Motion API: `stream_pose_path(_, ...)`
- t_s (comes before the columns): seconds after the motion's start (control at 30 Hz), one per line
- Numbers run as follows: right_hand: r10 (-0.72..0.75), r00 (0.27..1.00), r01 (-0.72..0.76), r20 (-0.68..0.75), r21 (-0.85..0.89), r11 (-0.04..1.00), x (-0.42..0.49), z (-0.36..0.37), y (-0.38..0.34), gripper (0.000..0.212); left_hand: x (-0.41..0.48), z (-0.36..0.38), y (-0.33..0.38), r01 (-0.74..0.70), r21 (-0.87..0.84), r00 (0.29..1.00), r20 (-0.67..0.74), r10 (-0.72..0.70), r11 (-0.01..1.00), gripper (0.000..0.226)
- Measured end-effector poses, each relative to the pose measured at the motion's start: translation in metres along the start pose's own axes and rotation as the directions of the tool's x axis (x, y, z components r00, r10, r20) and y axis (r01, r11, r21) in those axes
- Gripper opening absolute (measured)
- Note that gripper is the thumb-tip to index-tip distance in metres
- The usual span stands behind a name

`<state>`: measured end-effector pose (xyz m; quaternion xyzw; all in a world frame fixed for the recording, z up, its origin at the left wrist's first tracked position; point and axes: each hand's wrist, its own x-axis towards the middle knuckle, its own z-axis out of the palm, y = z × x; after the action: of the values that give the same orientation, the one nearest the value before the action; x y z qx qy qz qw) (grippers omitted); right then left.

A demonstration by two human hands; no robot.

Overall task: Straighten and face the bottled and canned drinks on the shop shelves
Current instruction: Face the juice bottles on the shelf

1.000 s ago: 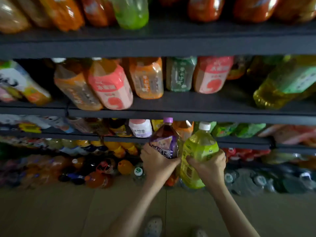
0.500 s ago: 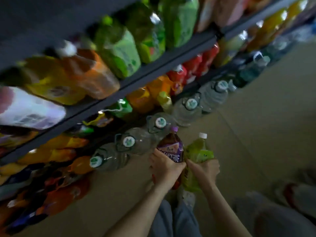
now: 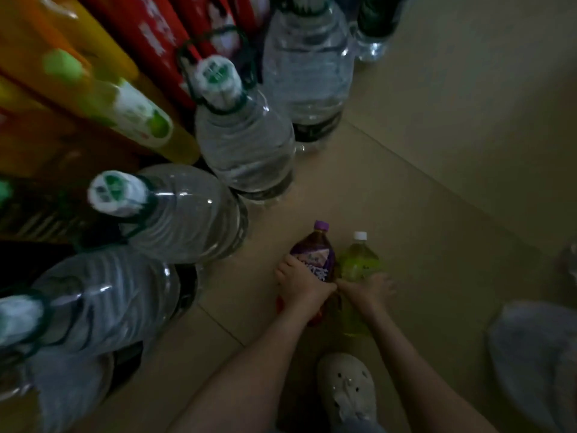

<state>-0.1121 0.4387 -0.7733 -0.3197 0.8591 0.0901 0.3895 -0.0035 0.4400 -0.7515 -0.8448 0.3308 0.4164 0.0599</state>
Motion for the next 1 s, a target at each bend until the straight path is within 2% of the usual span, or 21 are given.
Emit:
stream_pose_path(0.2, -0.038, 0.998, 0.034, -0.042, -0.082, 0.996, 0.01, 0.031, -0.007, 0.106, 0.033, 0.012, -0.014, -0.009, 0.062, 1.0, -0.003, 0.009, 0.998, 0.109)
stream_pose_path(0.33, -0.041, 0.999, 0.041, 0.033, -0.001, 0.999, -0.016, 0.017, -0.017, 0.098, 0.015, -0.013, -0.015, 0.051, 0.013, 0.991, 0.121, -0.052, 0.999, 0.103)
stream_pose_path(0.4, -0.145, 0.988, 0.14, 0.051, 0.084, 0.987, -0.05, -0.008, -0.035, 0.084, -0.01, -0.047, -0.004, 0.037, -0.018, 0.984, 0.176, -0.034, 0.999, 0.083)
stream_pose_path(0.5, -0.268, 0.963, 0.266, -0.021, 0.211, 0.941, -0.122, -0.063, -0.077, 0.062, -0.066, -0.13, 0.023, -0.051, -0.173, 0.977, 0.196, 0.085, 0.984, 0.042)
stream_pose_path(0.6, -0.399, 0.909, 0.415, -0.119, 0.32, 0.852, -0.21, -0.129, -0.126, 0.051, -0.13, -0.23, 0.036, -0.071, -0.35, 0.987, 0.109, 0.116, 0.934, 0.028)
stream_pose_path(0.73, -0.578, 0.793, 0.599, -0.194, 0.421, 0.681, -0.344, -0.202, -0.191, 0.028, -0.221, -0.37, 0.028, -0.186, -0.509, 0.982, -0.133, 0.137, 0.84, 0.002)
stream_pose_path(0.87, -0.732, 0.653, 0.725, -0.194, 0.438, 0.531, -0.462, -0.235, -0.24, 0.028, -0.291, -0.478, -0.002, -0.327, -0.566, 0.901, -0.427, 0.07, 0.757, 0.01)
stream_pose_path(1.0, -0.85, 0.512, 0.775, -0.126, 0.495, 0.393, -0.543, -0.234, -0.27, 0.025, -0.331, -0.55, -0.042, -0.414, -0.609, 0.808, -0.588, -0.035, 0.676, 0.01)
